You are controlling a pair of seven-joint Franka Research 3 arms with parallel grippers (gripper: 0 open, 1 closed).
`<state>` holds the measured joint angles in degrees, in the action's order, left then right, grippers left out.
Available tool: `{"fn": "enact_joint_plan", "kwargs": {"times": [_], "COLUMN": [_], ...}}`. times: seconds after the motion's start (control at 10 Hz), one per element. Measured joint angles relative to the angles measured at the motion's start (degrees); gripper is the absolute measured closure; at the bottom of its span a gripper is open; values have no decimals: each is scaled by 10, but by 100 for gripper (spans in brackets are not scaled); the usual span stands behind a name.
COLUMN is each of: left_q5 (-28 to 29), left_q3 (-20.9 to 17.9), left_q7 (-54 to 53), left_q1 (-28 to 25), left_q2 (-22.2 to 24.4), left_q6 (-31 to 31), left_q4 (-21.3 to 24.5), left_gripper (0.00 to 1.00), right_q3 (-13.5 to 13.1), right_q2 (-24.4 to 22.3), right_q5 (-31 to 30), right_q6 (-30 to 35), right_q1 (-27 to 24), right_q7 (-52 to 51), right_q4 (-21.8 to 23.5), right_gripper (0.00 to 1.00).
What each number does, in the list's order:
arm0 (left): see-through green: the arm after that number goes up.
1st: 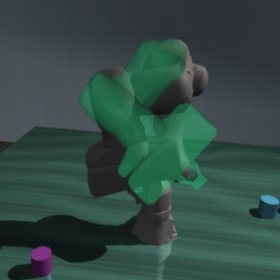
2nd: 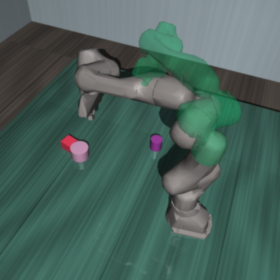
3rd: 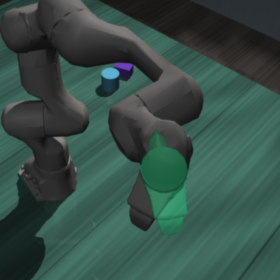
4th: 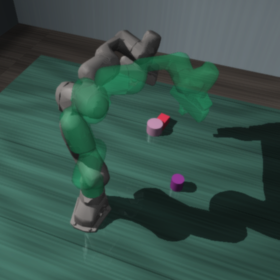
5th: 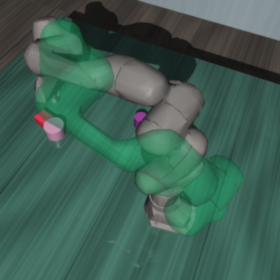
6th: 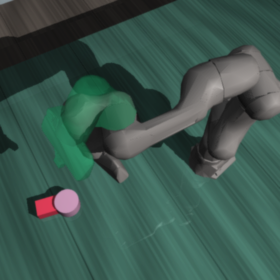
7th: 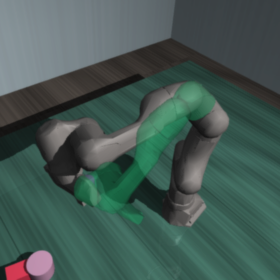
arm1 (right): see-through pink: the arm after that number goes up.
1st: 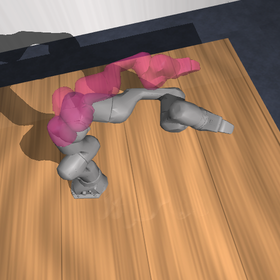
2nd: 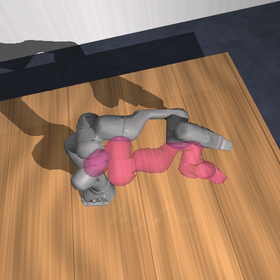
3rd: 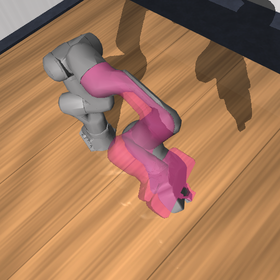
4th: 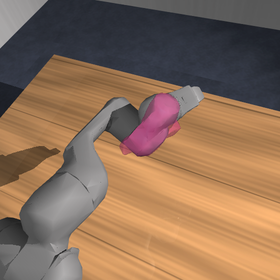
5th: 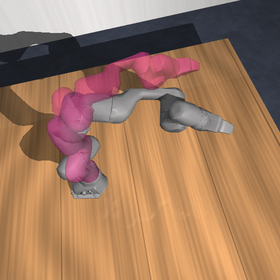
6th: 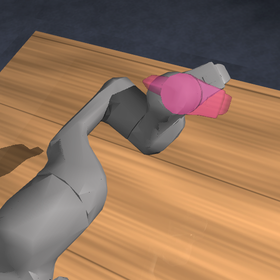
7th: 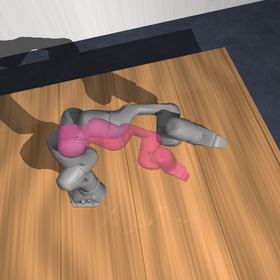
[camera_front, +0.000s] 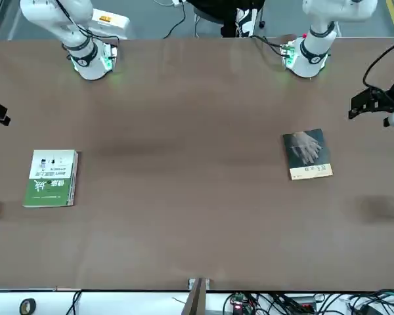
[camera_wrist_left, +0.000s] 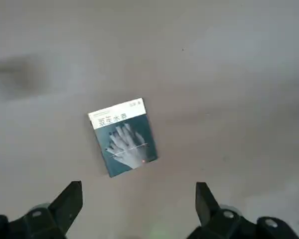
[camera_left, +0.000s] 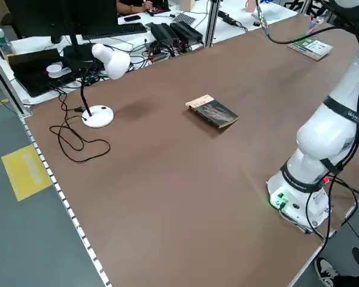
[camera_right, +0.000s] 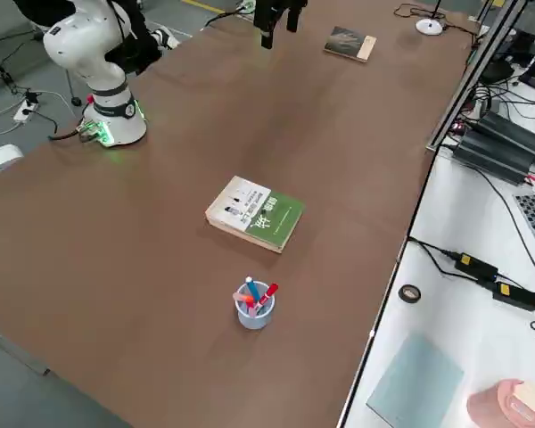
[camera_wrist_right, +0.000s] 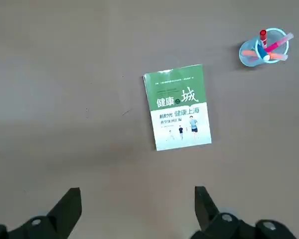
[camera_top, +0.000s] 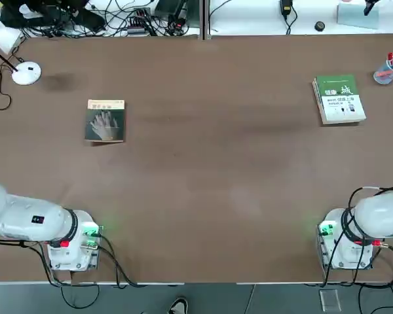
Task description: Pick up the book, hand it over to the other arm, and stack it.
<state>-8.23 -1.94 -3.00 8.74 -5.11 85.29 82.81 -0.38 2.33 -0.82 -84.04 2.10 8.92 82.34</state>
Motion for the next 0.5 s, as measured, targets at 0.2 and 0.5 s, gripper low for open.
{"fn": "enact_joint_plan", "kwargs": {"times": [0.2,0.5], "left_q5": [0,31], "left_q3": [-1,-2], "left_q7": [-7,-31], "left_q1": [-3,-9], "left_q2": [-6,-14], "left_q6": [34,119], "left_q4": [32,105], "left_gripper": [0,0], "right_q3": [0,0], "right_q2": [0,0], "right_q5": [0,0], "right_q6": [0,0], "right_q1": [0,0], "right_q7": [0,0], "right_q4": [0,0], "right_gripper": [0,0]}}
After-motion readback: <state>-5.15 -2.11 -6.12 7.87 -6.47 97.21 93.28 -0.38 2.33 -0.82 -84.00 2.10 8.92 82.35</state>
